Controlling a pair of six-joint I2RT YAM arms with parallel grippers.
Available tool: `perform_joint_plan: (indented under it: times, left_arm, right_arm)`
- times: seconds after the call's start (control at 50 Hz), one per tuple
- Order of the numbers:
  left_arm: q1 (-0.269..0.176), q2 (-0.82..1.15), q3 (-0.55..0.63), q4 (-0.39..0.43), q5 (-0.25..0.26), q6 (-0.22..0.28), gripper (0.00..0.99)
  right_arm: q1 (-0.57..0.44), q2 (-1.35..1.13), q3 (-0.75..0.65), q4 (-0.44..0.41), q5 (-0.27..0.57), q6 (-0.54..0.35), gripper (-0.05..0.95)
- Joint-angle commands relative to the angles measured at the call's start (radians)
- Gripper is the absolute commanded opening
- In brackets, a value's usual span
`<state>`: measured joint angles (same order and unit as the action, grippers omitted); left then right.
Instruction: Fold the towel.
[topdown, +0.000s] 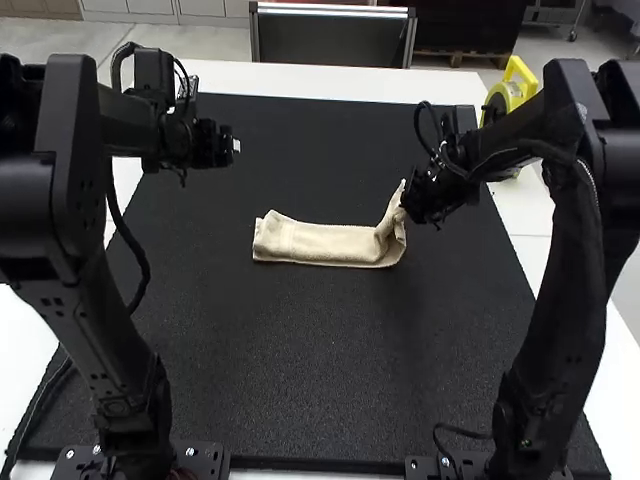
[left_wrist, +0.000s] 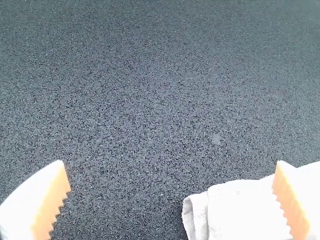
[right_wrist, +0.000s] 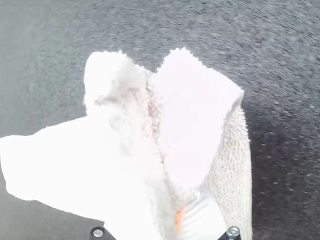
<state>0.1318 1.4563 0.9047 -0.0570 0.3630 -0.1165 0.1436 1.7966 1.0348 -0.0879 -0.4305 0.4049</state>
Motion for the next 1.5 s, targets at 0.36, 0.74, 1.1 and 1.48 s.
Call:
perform_joint_plan:
  times: [0.36,0.74,1.1,1.48]
  left_arm:
    - [0.008,-0.068,-0.004,0.003,0.008,-0.017,0.959]
    - [0.017,-0.082,-0.012,0.002,0.010,-0.017,0.959]
    - [0.038,-0.088,-0.027,0.009,0.017,-0.022,0.959]
    - [0.040,-0.120,-0.058,0.019,0.019,-0.029,0.959]
  right_arm:
    - [0.154,-0.017,0.088,0.007,-0.014,0.048,-0.02]
    - [0.257,0.075,0.163,0.010,-0.027,0.046,-0.02]
    - [0.384,0.199,0.272,0.020,-0.047,0.040,-0.02]
    - [0.452,0.291,0.369,0.020,-0.048,0.038,-0.02]
